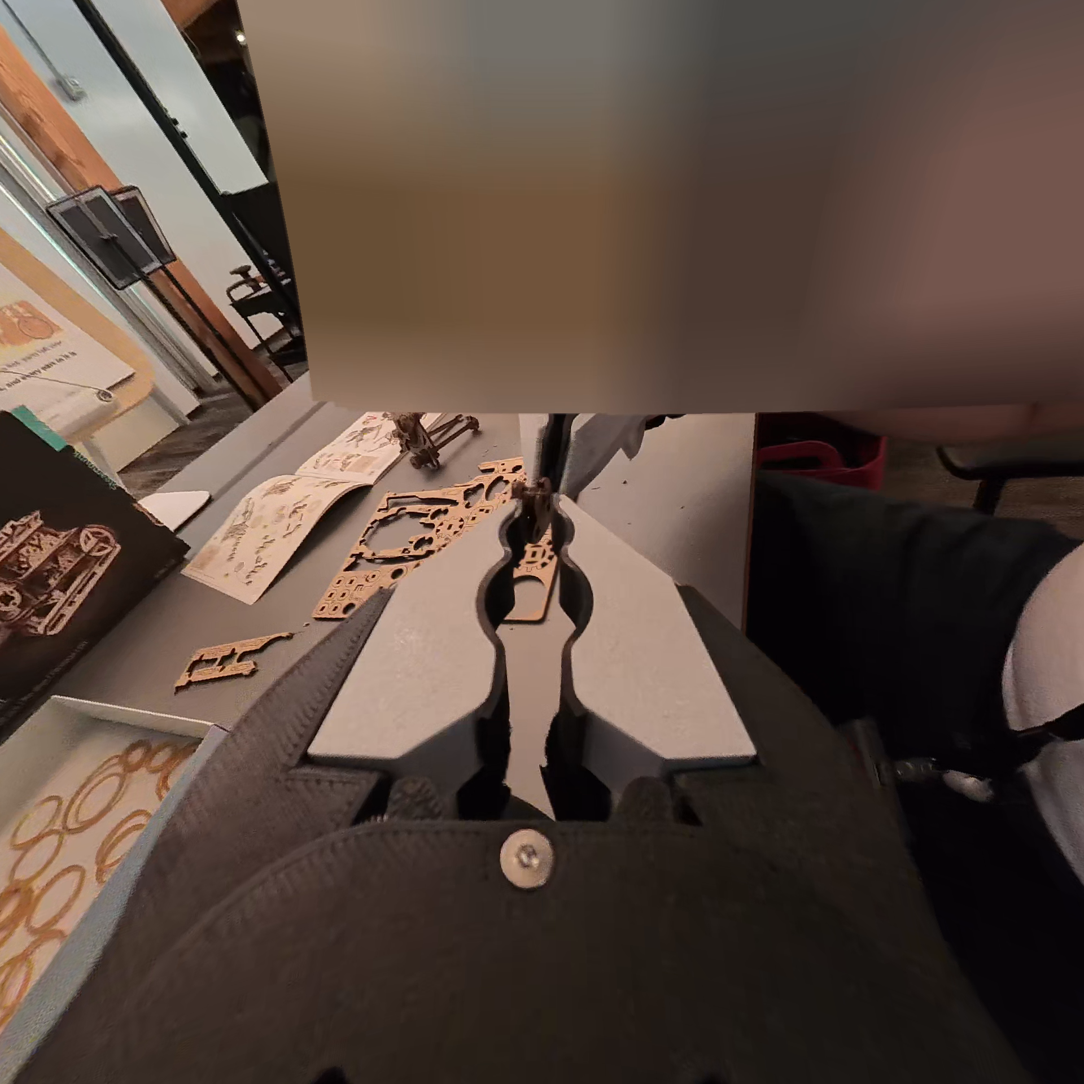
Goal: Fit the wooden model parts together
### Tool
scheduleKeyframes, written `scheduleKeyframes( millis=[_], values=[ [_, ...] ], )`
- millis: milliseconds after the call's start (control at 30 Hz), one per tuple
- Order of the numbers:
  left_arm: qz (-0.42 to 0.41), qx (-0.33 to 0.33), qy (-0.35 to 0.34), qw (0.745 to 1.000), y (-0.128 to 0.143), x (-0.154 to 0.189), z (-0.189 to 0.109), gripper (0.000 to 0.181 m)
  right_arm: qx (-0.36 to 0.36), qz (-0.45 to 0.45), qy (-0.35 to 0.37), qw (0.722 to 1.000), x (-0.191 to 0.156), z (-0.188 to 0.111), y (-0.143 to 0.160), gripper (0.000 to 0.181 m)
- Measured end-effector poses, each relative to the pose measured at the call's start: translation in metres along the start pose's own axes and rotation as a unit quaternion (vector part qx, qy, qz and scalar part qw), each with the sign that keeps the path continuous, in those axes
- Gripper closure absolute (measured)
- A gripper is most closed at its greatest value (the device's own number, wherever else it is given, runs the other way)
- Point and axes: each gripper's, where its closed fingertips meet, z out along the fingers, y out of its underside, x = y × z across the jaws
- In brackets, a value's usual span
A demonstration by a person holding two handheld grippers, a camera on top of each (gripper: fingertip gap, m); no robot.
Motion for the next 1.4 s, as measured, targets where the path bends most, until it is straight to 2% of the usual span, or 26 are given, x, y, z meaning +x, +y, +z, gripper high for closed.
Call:
scheduleKeyframes(
  millis=[100, 367, 500, 633, 800, 900, 1333, 1400],
  values=[
    [-0.023, 0.000, 0.009, 1.000, 0.002, 0.000, 0.001, 0.175, -0.003, 0.018, -0.007, 1.000, 0.000, 0.000, 0.003, 0.180],
    [-0.144, 0.022, 0.044, 0.988, 0.002, -0.005, -0.003, 0.173, 0.036, 0.165, -0.049, 0.984, 0.005, -0.003, -0.002, 0.181],
    [-0.219, 0.022, 0.080, 0.972, 0.002, -0.006, -0.002, 0.151, 0.063, 0.221, -0.084, 0.970, 0.005, -0.007, -0.008, 0.181],
    [-0.226, 0.045, 0.090, 0.969, -0.003, -0.008, 0.001, 0.145, 0.074, 0.239, -0.103, 0.963, 0.002, -0.008, -0.009, 0.181],
    [-0.206, 0.057, 0.124, 0.969, -0.010, 0.001, 0.005, 0.153, 0.081, 0.230, -0.119, 0.962, -0.004, -0.008, -0.012, 0.181],
    [-0.205, 0.066, 0.138, 0.967, -0.013, 0.003, 0.005, 0.168, 0.081, 0.226, -0.123, 0.963, -0.005, -0.008, -0.012, 0.181],
    [-0.250, 0.074, 0.138, 0.955, -0.008, 0.000, 0.004, 0.173, 0.085, 0.249, -0.132, 0.956, -0.003, -0.004, -0.010, 0.181],
    [-0.271, 0.088, 0.148, 0.947, -0.012, 0.000, 0.002, 0.172, 0.097, 0.266, -0.144, 0.948, -0.004, -0.005, -0.014, 0.181]
  ],
)
